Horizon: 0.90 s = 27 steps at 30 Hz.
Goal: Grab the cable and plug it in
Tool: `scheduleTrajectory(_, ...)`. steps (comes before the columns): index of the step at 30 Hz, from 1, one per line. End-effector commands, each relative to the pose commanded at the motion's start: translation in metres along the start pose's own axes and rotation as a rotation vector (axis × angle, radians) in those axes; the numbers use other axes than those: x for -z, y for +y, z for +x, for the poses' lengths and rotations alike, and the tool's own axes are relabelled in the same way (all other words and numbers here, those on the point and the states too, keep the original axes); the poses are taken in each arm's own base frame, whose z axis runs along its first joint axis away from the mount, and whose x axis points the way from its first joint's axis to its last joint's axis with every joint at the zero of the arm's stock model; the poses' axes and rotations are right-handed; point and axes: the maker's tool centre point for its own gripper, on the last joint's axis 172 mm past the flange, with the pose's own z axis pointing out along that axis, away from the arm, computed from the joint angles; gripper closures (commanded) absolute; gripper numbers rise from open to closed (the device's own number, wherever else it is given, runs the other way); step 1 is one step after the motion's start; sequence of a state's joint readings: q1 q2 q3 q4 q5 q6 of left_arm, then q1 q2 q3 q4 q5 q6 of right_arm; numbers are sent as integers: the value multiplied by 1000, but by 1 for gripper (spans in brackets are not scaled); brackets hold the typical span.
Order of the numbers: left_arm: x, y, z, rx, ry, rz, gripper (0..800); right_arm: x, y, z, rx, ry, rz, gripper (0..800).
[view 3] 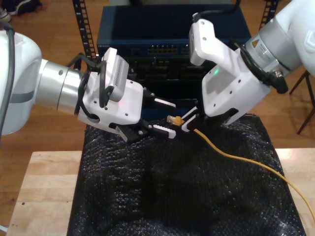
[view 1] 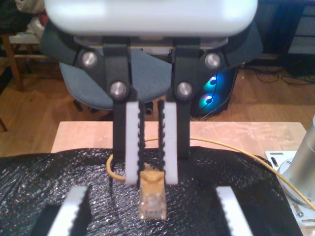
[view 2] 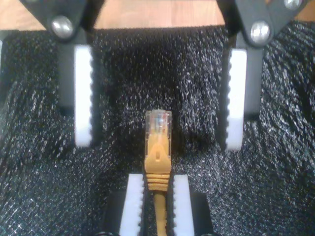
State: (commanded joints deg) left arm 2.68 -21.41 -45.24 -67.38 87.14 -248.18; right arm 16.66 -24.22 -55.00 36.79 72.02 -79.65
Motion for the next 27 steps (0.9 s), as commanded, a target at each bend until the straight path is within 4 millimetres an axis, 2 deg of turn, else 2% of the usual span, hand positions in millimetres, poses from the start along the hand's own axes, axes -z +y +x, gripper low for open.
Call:
scheduleTrajectory(13,0,0,1,-15,0,-1,344,-3,-1,-2,-4,-3,7,794)
scheduleTrajectory(27,-1,1,-1,-19,0,-1,492,-3,0,-3,-6,-3,8,794)
